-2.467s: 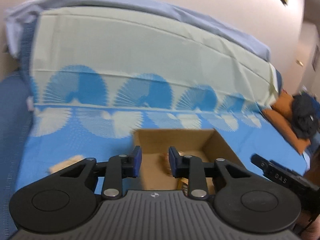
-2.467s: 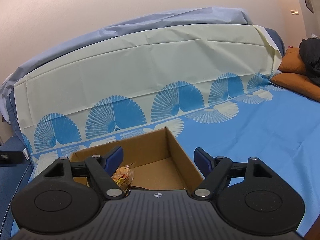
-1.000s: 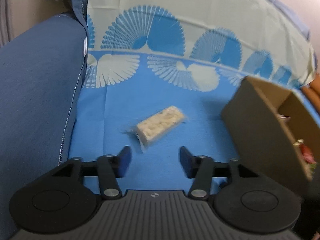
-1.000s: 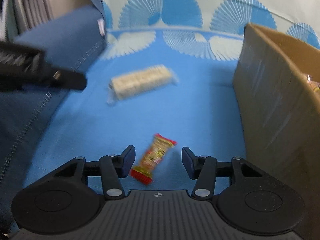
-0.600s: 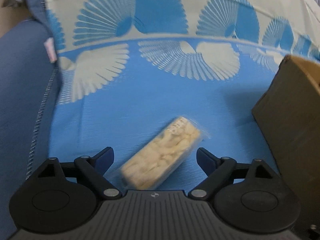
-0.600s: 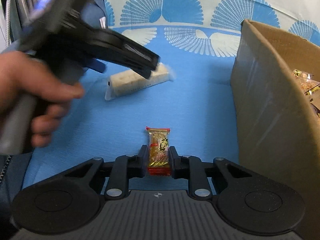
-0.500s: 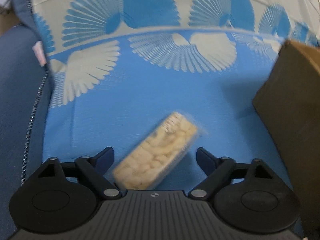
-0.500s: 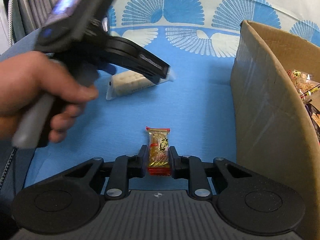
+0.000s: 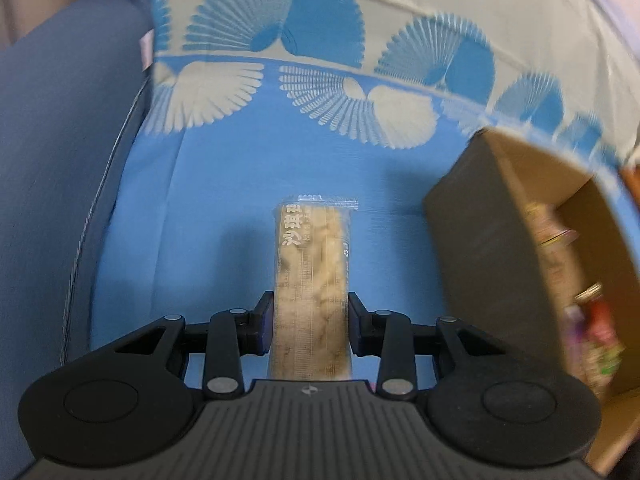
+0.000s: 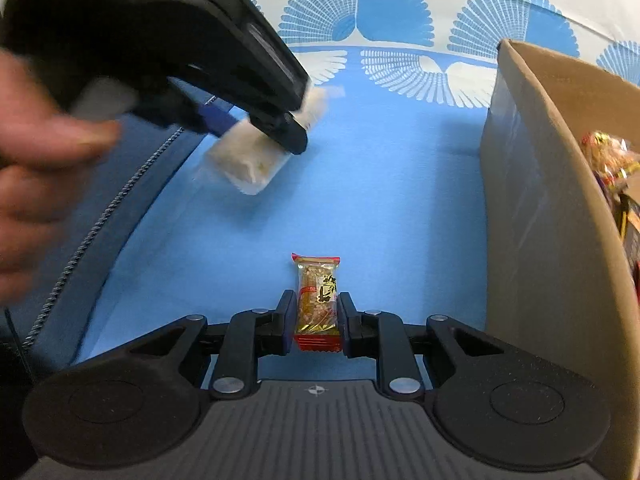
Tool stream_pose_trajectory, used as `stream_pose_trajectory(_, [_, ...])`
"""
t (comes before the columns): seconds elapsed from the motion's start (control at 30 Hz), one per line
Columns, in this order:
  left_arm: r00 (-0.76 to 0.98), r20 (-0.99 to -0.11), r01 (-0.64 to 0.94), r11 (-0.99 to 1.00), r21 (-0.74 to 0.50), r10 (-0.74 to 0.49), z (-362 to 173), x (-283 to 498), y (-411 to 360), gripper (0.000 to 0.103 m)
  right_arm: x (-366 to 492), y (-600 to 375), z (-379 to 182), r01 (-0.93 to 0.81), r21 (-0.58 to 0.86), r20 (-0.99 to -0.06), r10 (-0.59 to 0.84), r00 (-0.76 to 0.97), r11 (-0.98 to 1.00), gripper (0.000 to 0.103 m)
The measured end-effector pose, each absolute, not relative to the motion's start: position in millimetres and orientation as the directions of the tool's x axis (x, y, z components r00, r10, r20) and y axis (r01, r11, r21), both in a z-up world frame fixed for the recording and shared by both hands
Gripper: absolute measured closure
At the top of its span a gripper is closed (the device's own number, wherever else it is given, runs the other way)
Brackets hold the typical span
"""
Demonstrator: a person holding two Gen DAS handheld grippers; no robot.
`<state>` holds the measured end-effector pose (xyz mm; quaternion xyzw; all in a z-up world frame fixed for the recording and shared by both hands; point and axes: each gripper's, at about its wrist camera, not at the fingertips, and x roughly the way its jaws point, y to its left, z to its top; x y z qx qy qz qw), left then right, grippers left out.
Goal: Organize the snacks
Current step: 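Grasp the white nougat bar with the left tool while the right tool grasps the small red candy, then lift the nougat bar and red candy and carry both over the box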
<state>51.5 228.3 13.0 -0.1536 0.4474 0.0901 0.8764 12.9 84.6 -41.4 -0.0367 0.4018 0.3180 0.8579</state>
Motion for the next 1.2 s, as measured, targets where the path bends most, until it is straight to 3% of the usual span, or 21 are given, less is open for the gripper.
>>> stream_pose_trajectory(0.13, [0.675,-0.734,-0.306,0.876,-0.374,-0.078,37.8,3.7,206.2,0.064,-6.5,71.7,-24.3,-0.584,0.202,-0.696,0.535,0.479,0.786,0.08])
stream_pose_trajectory(0.3, [0.78,-0.614,-0.264,0.826,-0.497,-0.121,64.9,-46.6,181.9,0.063,-33.0,50.4,-8.1,-0.591,0.209,-0.669,0.555,0.495,0.779,0.08])
stream_pose_trajectory(0.4, [0.79,-0.61,-0.281,0.846,-0.452,-0.064,62.9,-65.2,172.6,0.063,-54.1,36.1,-4.9,-0.599,0.194,-0.659,0.555,0.507,0.777,0.08])
stream_pose_trajectory(0.53, [0.722,-0.692,-0.315,0.886,-0.339,-0.009,29.7,-75.3,163.1,0.063,-79.7,13.5,-11.9,-0.591,0.165,-0.652,0.537,0.535,0.789,0.08])
stream_pose_trajectory(0.73, [0.602,-0.799,-0.302,0.927,-0.222,0.004,-31.1,-84.4,163.9,0.063,-91.9,-4.6,-31.0,-0.552,0.175,-0.679,0.506,0.532,0.815,0.081])
stream_pose_trajectory(0.9, [0.555,-0.832,-0.272,0.949,-0.162,0.017,-46.8,-85.6,155.4,0.063,-87.5,-3.7,-44.5,-0.551,0.172,-0.692,0.498,0.522,0.816,0.085])
stream_pose_trajectory(1.03, [0.527,-0.85,-0.313,0.931,-0.186,0.007,-60.4,-87.2,158.2,0.061,-84.9,4.2,-58.6,-0.551,0.154,-0.719,0.475,0.506,0.82,0.084])
stream_pose_trajectory(1.1, [0.526,-0.85,-0.324,0.926,-0.196,0.004,-63.6,-88.8,159.2,0.061,-86.8,5.2,-61.9,-0.552,0.151,-0.726,0.472,0.501,0.82,0.077])
stream_pose_trajectory(1.2, [0.53,-0.848,-0.31,0.934,-0.176,0.016,-63.9,-88.2,156.9,0.061,-88.7,10.4,-69.0,-0.574,0.114,-0.744,0.452,0.492,0.811,0.075])
